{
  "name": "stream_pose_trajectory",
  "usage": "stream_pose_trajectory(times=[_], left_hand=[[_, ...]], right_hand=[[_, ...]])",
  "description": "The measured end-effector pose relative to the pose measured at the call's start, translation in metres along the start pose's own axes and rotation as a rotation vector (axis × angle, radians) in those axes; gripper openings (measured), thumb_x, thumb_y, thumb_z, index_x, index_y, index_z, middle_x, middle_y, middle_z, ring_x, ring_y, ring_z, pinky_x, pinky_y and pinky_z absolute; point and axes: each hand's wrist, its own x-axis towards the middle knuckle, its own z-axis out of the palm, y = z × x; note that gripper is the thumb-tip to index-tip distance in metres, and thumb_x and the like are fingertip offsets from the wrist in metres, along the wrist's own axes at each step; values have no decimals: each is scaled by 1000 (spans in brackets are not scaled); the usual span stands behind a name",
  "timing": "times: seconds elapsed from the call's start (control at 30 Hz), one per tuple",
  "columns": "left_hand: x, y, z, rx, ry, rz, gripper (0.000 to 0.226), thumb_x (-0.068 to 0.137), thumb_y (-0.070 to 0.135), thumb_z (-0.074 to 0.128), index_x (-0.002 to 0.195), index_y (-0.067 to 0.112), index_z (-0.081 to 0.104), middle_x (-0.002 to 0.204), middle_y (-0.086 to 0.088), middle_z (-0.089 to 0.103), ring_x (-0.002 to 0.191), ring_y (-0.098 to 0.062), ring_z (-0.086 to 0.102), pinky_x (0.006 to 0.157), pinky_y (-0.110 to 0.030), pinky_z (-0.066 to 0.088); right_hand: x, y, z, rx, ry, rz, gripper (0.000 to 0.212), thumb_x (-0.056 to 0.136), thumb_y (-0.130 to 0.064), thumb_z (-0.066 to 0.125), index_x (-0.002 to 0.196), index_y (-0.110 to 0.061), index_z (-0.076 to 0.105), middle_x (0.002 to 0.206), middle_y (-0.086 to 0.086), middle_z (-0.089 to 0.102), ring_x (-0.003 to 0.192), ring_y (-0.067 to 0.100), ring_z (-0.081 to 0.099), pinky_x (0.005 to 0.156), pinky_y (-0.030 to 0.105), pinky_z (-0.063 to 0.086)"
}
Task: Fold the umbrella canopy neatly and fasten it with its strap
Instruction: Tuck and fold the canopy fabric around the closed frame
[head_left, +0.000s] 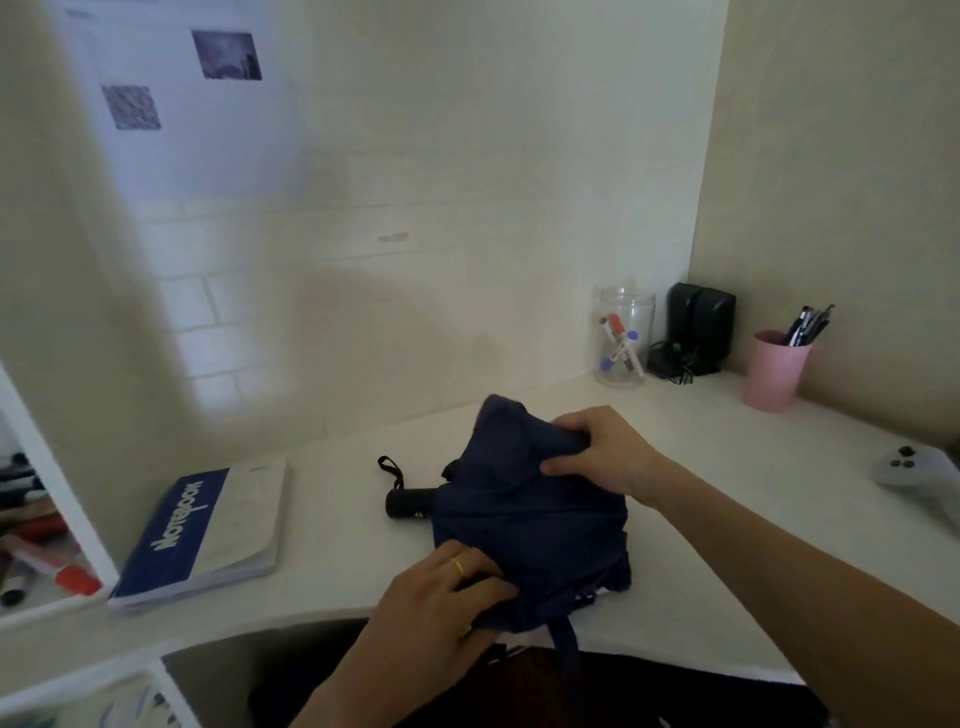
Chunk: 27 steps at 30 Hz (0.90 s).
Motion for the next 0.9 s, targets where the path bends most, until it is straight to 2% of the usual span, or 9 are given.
stream_pose_trajectory(times=[0.17,0.37,0.43,0.5,0.57,0.63,0.7,0.83,0.9], left_hand=[[-4,3,5,-27,38,-116,22,88,38,69,109,37,74,111,13,68,104,-10,64,76,-30,60],[-17,20,-7,-357,145,-365,43,81,58,75,115,38,58,111,28,63,102,4,63,84,-21,56],[-16,22,-10,-553,261,-440,66,78,40,85,129,31,44,121,33,55,102,-1,68,84,-21,58],[-13,19,-10,-455,268,-376,80,80,24,85,144,29,39,138,23,39,106,-7,65,87,-20,57],[-11,12,-9,-180,191,-253,62,83,28,80,138,34,52,143,5,31,113,-8,55,89,-17,52],[-11,4,-10,-25,156,-141,28,85,30,74,112,27,66,145,-1,40,114,-13,56,83,-21,54],[-14,-6,-10,-20,150,-107,15,86,27,73,97,20,66,133,2,59,110,-15,61,83,-30,57],[-21,-16,-13,24,128,-88,13,90,31,69,95,19,69,112,8,73,106,-12,62,87,-35,56],[-22,-12,-18,77,97,-87,32,90,48,67,107,22,71,110,8,73,105,-13,62,92,-36,53]], right_hand=[[-46,2,10,-294,3,-468,33,73,-2,76,92,-28,81,110,-10,67,97,1,63,86,16,49],[-90,33,28,-487,-84,-591,40,82,-7,69,115,-30,75,122,-15,71,115,5,60,95,23,52],[-95,38,34,-502,-78,-608,41,86,-8,69,121,-29,73,123,-15,71,115,7,61,93,23,54],[-97,40,38,-530,-84,-609,43,87,-9,68,125,-28,71,124,-15,71,115,8,61,92,24,55],[-96,41,36,-500,-90,-585,42,89,-10,67,126,-28,70,124,-14,70,117,5,59,93,24,54],[-95,41,32,-452,-100,-565,39,89,-10,65,123,-29,70,127,-15,66,119,3,56,97,23,51],[-96,42,30,-412,-90,-549,38,89,-7,65,120,-27,71,125,-13,62,117,4,56,98,22,48],[-105,37,24,-385,-108,-482,50,78,-5,61,123,-28,68,118,-16,63,113,4,53,97,25,46],[-114,31,21,-397,-182,-475,58,71,-13,60,127,-29,62,122,-17,61,118,4,50,99,25,44]])
